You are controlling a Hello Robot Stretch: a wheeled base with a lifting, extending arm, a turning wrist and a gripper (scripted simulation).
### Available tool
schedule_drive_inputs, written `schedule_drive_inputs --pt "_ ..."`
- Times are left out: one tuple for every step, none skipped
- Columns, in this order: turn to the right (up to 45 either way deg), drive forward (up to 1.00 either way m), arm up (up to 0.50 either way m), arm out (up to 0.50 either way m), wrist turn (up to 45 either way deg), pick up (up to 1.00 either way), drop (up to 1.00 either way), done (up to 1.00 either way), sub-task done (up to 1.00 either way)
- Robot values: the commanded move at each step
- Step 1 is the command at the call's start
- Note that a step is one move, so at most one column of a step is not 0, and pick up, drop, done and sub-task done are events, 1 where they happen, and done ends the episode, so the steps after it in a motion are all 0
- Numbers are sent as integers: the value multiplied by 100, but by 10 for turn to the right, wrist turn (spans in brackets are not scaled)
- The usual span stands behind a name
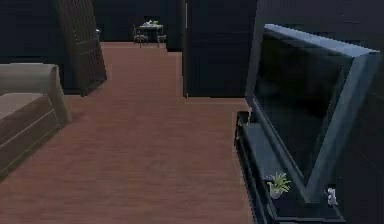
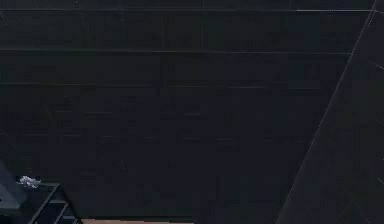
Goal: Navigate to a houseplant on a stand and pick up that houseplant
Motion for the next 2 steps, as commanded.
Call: schedule_drive_inputs --pt "-450 0 0 0 0 0 0 0 0" --pt "-240 0 0 0 0 0 0 0 0"
